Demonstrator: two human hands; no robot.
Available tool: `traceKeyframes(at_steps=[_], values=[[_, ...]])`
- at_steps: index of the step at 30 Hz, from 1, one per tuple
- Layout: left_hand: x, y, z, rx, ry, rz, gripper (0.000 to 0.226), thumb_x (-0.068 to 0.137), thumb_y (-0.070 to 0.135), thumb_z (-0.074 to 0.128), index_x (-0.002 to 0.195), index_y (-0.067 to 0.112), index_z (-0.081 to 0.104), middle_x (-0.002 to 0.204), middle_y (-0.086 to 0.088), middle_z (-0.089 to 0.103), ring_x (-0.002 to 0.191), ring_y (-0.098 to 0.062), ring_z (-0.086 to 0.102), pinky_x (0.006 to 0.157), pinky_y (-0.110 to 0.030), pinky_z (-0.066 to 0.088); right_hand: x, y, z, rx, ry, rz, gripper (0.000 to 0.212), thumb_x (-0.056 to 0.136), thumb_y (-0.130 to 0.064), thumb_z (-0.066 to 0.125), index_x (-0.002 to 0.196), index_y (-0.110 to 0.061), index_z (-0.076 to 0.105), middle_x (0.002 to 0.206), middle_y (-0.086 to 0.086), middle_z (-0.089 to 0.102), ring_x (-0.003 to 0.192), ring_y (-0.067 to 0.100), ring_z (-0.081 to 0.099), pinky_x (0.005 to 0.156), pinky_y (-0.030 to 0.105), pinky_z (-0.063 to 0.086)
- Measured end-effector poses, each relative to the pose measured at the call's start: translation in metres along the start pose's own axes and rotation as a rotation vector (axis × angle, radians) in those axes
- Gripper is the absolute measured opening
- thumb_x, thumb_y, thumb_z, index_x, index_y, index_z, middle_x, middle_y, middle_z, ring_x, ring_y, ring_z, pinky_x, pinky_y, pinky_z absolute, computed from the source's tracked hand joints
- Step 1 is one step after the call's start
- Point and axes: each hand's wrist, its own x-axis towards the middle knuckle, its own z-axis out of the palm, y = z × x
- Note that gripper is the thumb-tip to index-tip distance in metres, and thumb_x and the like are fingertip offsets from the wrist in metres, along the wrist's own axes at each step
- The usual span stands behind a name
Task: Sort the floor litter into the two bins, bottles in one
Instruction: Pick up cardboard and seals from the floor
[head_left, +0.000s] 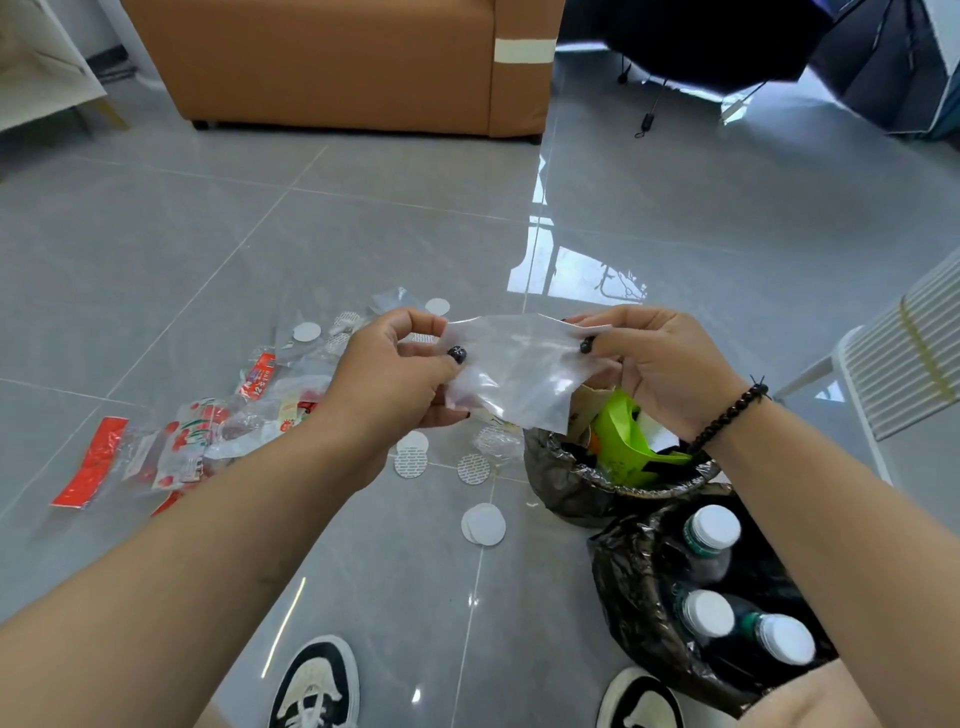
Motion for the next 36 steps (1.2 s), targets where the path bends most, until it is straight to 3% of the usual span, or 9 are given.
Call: traceKeyframes(at_steps=[2,4,7,12,17,22,25,32,36], values=[[0.002,-0.001,-0.001,0.034,0.015,-0.006,0.018,0.090,0.001,0.060,0.099,0.017,0.059,0.100,-0.003,0.065,0.064,-0.015,0.072,0.053,-0.024,0.056,0.006,-0.001,-0.014,-0.292,0.166,-0.087,0.037,0.079,0.015,0.054,0.064,-0.013,0.073,0.070,0.006,0.068,0.071,0.021,0.060,0.069,0.026,0.052],[0.003,-0.005,-0.001,0.085,0.016,-0.038,0.022,0.089,0.003,0.063,0.105,0.017,0.057,0.107,-0.002,0.062,0.078,-0.018,0.073,0.057,-0.026,0.055,0.012,-0.001,-0.032,-0.875,0.330,-0.235,0.032,0.080,0.006,0.056,0.070,-0.018,0.075,0.067,-0.007,0.065,0.067,0.008,0.056,0.068,0.013,0.041],[0.002,-0.014,0.001,0.187,-0.029,-0.067,0.030,0.083,0.002,0.068,0.103,0.020,0.056,0.112,-0.002,0.058,0.089,-0.018,0.067,0.060,-0.026,0.053,0.014,0.009,-0.052,-1.358,0.356,-0.325,0.028,0.084,0.001,0.052,0.082,-0.012,0.077,0.093,0.005,0.064,0.078,0.017,0.055,0.076,0.017,0.039],[-0.006,-0.021,0.005,0.368,-0.106,-0.033,0.030,0.082,0.007,0.069,0.102,0.026,0.057,0.111,0.004,0.057,0.098,-0.018,0.064,0.071,-0.033,0.058,0.026,0.052,-0.055,-1.528,0.248,-0.271,0.030,0.086,0.004,0.047,0.087,-0.006,0.075,0.101,0.010,0.059,0.086,0.030,0.060,0.080,0.035,0.052],[-0.011,-0.023,0.010,0.468,-0.130,-0.053,0.033,0.082,0.017,0.070,0.108,0.029,0.053,0.110,0.010,0.056,0.098,-0.016,0.063,0.087,-0.043,0.056,0.044,0.099,-0.043,-1.593,0.146,-0.118,0.027,0.090,0.003,0.048,0.100,-0.007,0.071,0.109,0.007,0.055,0.094,0.027,0.058,0.066,0.020,0.043],[-0.013,-0.023,0.010,0.531,-0.182,-0.057,0.035,0.083,0.021,0.068,0.112,0.031,0.052,0.113,0.015,0.055,0.094,-0.010,0.061,0.087,-0.040,0.056,0.067,0.131,-0.051,-1.470,0.153,-0.036,0.037,0.080,0.011,0.056,0.107,-0.007,0.072,0.111,0.013,0.060,0.105,0.032,0.058,0.092,0.036,0.048],[-0.009,-0.024,0.003,0.552,-0.201,-0.070,0.032,0.083,0.019,0.066,0.109,0.031,0.054,0.111,0.014,0.057,0.094,-0.011,0.063,0.086,-0.041,0.057,0.075,0.140,-0.053,-1.397,0.104,0.084,0.040,0.085,0.010,0.052,0.114,-0.011,0.069,0.121,0.011,0.064,0.115,0.028,0.057,0.101,0.031,0.044],[-0.010,-0.015,-0.010,0.617,-0.362,-0.074,0.019,0.088,0.017,0.063,0.106,0.024,0.060,0.095,0.008,0.069,0.090,-0.011,0.070,0.085,-0.039,0.058,0.061,0.085,-0.039,-1.460,-0.142,0.097,0.033,0.090,-0.013,0.061,0.120,-0.024,0.066,0.126,0.002,0.061,0.108,0.020,0.060,0.096,0.030,0.048],[-0.014,-0.006,-0.012,0.686,-0.371,-0.008,0.022,0.090,0.021,0.059,0.112,0.021,0.058,0.099,0.005,0.067,0.093,-0.013,0.067,0.075,-0.032,0.055,0.025,0.044,-0.028,-1.577,-0.150,0.057,0.032,0.092,-0.017,0.058,0.123,-0.023,0.065,0.126,0.000,0.060,0.114,0.020,0.054,0.090,0.025,0.042]])
